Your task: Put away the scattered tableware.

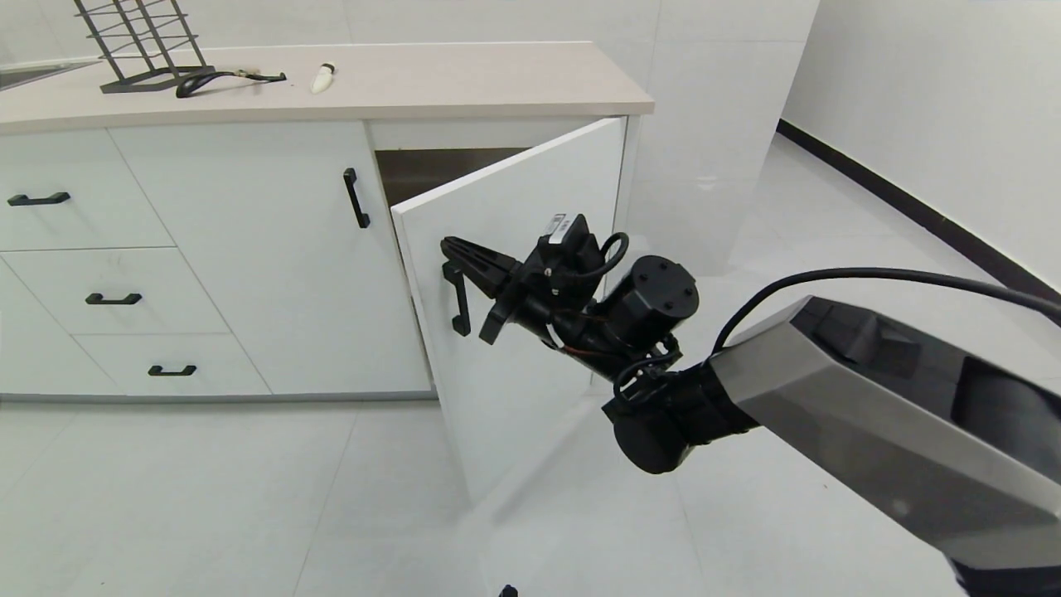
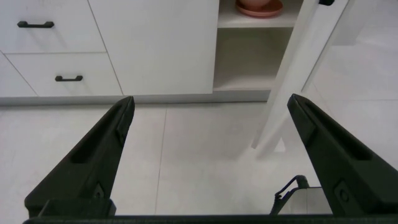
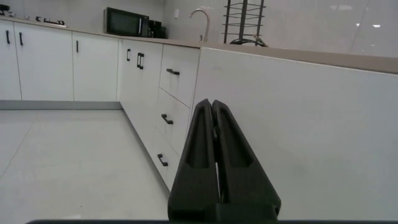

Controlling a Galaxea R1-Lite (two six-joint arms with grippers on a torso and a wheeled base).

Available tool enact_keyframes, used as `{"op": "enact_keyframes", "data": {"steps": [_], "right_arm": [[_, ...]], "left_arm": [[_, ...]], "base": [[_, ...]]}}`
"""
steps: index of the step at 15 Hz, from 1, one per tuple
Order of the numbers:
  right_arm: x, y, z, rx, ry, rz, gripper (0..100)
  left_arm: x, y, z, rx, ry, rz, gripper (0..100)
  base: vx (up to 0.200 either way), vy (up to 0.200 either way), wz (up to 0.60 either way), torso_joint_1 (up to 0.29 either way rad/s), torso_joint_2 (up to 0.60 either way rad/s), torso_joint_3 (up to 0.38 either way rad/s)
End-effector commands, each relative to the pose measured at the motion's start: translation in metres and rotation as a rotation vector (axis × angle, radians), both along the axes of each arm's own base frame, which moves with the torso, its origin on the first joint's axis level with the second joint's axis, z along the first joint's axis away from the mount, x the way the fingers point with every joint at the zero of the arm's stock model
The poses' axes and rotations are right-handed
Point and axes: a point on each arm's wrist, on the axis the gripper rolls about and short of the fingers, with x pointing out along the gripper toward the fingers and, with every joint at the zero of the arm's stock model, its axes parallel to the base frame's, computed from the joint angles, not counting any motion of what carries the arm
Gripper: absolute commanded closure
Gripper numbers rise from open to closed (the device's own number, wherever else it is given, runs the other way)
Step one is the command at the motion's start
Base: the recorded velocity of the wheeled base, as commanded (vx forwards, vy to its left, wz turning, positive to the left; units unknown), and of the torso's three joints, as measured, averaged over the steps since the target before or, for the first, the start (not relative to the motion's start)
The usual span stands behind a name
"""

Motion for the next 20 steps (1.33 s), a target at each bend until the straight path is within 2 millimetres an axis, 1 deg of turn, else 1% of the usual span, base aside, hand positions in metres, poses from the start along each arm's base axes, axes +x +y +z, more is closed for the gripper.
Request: {"op": "enact_keyframes", "data": {"steps": [1,3,4,5,6,8,9,10,12,13,14,15,16,17,19,20], "right_arm": [[-0.021,-0.031,0.033,0.001,0.0,-0.018,100],[-0.048,-0.065,0.043,-0.036,0.04,-0.037,100],[-0.063,-0.091,0.053,-0.048,0.05,-0.064,100],[-0.064,-0.094,0.055,-0.047,0.048,-0.07,100],[-0.082,-0.143,0.072,-0.045,0.045,-0.155,100],[-0.103,-0.217,0.07,-0.07,0.082,-0.35,100],[-0.119,-0.242,0.067,-0.081,0.102,-0.422,100],[-0.146,-0.262,0.061,-0.088,0.125,-0.473,100],[-0.21,-0.286,0.049,-0.088,0.133,-0.51,100],[-0.225,-0.291,0.048,-0.079,0.118,-0.527,100],[-0.252,-0.308,0.055,-0.041,0.042,-0.643,100],[-0.272,-0.316,0.058,-0.019,-0.005,-0.736,100],[-0.289,-0.319,0.053,-0.024,-0.001,-0.788,100],[-0.308,-0.318,0.043,-0.041,0.02,-0.773,100],[-0.346,-0.317,0.007,-0.087,0.089,-0.71,100],[-0.357,-0.317,-0.007,-0.1,0.097,-0.701,100]], "left_arm": [[0.0,0.0,0.0,0.0,0.002,0.0,0],[0.0,0.0,0.0,0.0,0.002,0.0,0],[0.0,0.0,0.0,0.0,0.002,0.0,0],[0.0,0.0,0.0,0.0,0.0,0.0,0],[0.0,0.0,0.0,0.0,0.002,0.0,0],[0.0,0.0,0.0,0.0,0.002,0.0,0],[0.0,0.0,0.0,0.0,0.002,0.0,0],[0.0,0.0,0.0,0.0,0.002,0.0,0],[0.0,0.0,0.0,0.0,0.0,0.0,0],[0.0,0.0,0.0,0.0,0.002,0.0,0],[0.0,0.0,0.0,0.0,0.0,0.0,0],[0.0,0.0,0.0,0.0,0.002,0.0,0],[0.0,0.0,0.0,0.0,0.0,0.0,0],[0.0,0.0,0.0,0.0,0.002,0.0,0],[0.0,0.0,0.0,0.003,0.0,-0.003,0],[0.0,0.0,0.0,-0.002,0.0,-0.002,0]], "base": [[0.0,0.0,0.0,0.0,0.0,0.0],[0.0,0.0,0.0,0.0,0.0,0.0],[0.0,0.0,0.0,0.0,0.0,0.0],[0.0,0.0,0.0,0.0,0.0,0.0],[0.0,0.0,0.0,0.0,0.0,0.0],[0.0,0.0,0.0,0.0,0.0,0.0],[0.0,0.0,0.0,0.0,0.0,0.0],[0.0,0.0,0.0,0.0,0.0,0.0],[0.0,0.0,0.0,0.0,0.0,0.0],[0.0,0.0,0.0,0.0,0.0,0.0],[0.0,0.0,0.0,0.0,0.0,0.0],[0.0,0.0,0.0,0.0,0.0,0.0],[0.0,0.0,0.0,0.0,0.0,0.0],[0.0,0.0,0.0,0.0,0.0,0.0],[0.0,0.0,0.0,0.0,0.0,0.0],[0.0,0.0,0.0,0.0,0.0,0.0]]}}
